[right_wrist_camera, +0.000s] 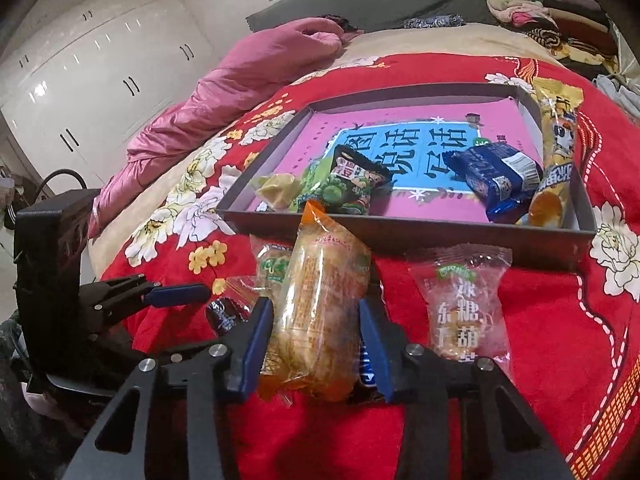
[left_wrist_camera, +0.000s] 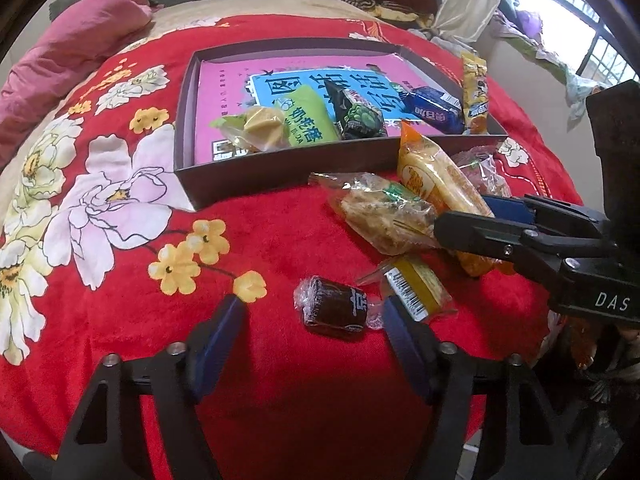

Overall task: Organize snacks
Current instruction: 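Grasp the orange bread-stick bag with the right tool while the left tool grasps the dark wrapped candy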

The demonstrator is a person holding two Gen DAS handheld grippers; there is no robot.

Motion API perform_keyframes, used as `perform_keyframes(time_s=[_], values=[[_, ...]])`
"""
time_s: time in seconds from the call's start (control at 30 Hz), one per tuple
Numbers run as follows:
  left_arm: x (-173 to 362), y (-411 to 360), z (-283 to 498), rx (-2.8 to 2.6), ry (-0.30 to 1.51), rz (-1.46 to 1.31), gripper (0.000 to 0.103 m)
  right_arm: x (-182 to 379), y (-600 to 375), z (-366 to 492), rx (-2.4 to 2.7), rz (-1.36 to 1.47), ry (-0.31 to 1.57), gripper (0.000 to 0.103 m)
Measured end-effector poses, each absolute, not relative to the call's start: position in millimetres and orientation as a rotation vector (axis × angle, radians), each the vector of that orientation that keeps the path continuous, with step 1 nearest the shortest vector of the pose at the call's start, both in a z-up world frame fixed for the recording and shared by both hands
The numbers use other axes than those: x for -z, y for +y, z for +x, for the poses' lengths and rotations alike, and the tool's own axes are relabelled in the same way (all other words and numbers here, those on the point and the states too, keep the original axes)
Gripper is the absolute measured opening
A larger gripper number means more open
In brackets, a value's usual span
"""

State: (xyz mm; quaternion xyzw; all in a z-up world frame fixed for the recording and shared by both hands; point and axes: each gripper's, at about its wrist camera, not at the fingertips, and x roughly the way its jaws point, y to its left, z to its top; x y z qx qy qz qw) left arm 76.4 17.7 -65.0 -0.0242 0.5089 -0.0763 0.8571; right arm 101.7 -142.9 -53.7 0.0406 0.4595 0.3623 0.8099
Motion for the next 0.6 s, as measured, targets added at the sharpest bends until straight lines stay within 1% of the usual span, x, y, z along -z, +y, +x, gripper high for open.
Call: perform_keyframes(time_s=[0.17, 0.37, 0.47, 0.5, 0.6], values=[[66.8, 17.5, 79.0, 0.175, 1.065, -0.063, 0.063, 54.2, -147.4, 100.9, -0.778, 0.090, 1.001, 0.041], [68.4, 16.8, 80.6, 0.188, 1.063, -0.079, 0.051, 56.6, -146.9, 101.5, -0.755, 0.064, 1.014, 0.040], [69.8, 15.3, 82.4, 0.197, 1.066, -0.082, 0.041, 56.1, -142.3, 104.4, -0.739, 0.047, 1.003, 0.039], [69.9, 14.6, 82.6, 0.203, 1.067, -0.083, 0.037, 55.6, -141.4, 104.0, -0.740, 0.039, 0.997, 0.038], [69.3, 14.1, 81.9, 0.211, 1.065, -0.086, 0.036, 54.1, -143.8, 102.8, -0.753, 0.048, 0.989, 0.035]])
